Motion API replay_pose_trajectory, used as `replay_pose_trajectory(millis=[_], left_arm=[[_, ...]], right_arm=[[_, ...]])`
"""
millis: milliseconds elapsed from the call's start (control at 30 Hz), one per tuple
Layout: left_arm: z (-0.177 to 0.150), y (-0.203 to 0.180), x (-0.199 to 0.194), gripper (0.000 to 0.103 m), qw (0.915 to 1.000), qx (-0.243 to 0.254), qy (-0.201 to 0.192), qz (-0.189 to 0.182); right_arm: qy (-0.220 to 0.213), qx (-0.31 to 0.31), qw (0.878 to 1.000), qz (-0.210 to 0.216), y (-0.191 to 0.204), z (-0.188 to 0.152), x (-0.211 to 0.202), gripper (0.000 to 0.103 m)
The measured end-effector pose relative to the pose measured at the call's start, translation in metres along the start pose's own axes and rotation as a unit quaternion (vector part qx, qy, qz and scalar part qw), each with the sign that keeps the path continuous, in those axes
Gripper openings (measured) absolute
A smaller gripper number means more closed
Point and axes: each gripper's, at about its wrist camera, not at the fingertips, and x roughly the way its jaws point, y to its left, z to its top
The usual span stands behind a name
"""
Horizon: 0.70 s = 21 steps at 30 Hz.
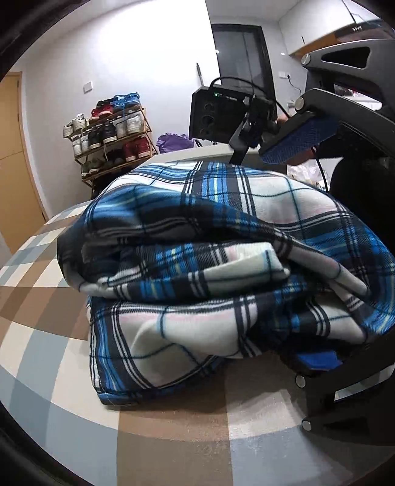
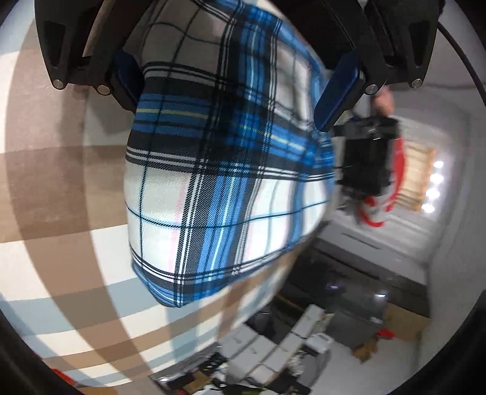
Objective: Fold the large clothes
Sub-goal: 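Grasp the folded shirt bundle with both grippers and lift it off the bed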
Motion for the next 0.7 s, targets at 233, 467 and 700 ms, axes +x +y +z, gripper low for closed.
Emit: replay_pose_trajectory(millis=[233, 467, 700], left_arm=[[-0.004, -0.01, 0.008, 0.099, 0.9989, 0.026, 0.002, 0.039], [-0.007, -0.014, 0.008, 0.043, 0.9966, 0.033, -0.004, 0.075], [-0.019, -0.017, 0.013, 0.039, 0.9954, 0.046, 0.002, 0.084]], right_arm=[[0.015, -0.044, 0.995, -0.087, 0.012, 0.002, 0.019, 0.093], [-0.026, -0.029, 0.998, -0.059, 0.011, -0.006, -0.001, 0.04], [-0.022, 0.005, 1.0, -0.005, 0.001, -0.022, -0.014, 0.037]])
